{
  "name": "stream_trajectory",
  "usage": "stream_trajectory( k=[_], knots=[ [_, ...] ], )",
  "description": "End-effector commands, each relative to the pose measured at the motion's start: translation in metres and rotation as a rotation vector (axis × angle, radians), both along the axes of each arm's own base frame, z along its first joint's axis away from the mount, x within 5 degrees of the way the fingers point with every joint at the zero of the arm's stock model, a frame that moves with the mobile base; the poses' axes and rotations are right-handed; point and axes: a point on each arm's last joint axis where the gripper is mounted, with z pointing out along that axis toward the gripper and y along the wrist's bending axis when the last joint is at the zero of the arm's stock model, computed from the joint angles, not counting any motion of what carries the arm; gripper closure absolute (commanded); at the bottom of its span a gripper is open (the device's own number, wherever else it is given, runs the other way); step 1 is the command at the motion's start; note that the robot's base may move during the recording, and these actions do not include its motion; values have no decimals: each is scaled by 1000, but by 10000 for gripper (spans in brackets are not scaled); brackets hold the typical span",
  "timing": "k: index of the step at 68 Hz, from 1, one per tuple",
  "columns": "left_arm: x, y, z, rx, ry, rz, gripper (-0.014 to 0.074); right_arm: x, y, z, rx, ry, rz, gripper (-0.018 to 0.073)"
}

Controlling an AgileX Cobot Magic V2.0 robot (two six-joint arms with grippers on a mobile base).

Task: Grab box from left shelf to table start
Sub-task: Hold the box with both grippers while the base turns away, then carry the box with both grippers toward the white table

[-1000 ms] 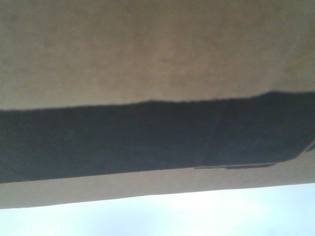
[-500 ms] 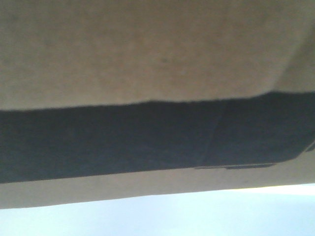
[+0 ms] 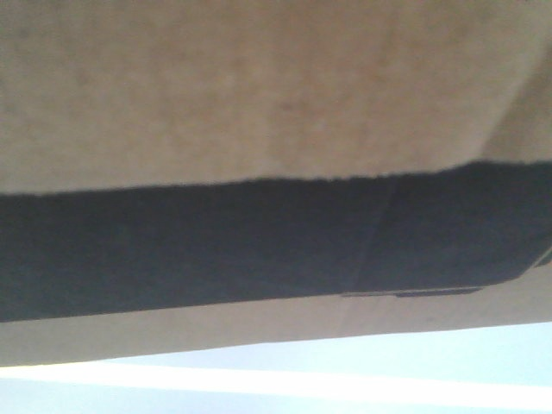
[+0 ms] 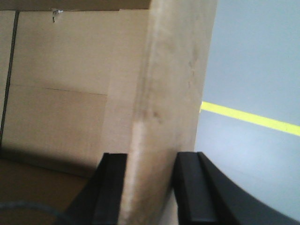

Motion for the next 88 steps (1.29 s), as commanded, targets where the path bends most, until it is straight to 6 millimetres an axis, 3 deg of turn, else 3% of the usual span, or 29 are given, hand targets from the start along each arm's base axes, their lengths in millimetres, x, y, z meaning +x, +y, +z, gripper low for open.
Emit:
stream_trajectory(
  k=[1,88],
  knots=[
    [-5,-6,14,-71,-70,-76,689,4,-1,17,28,-132,-24,495],
    [-5,-6,14,-71,-70,-76,689,4,-1,17,27,-131,-23,495]
  ],
)
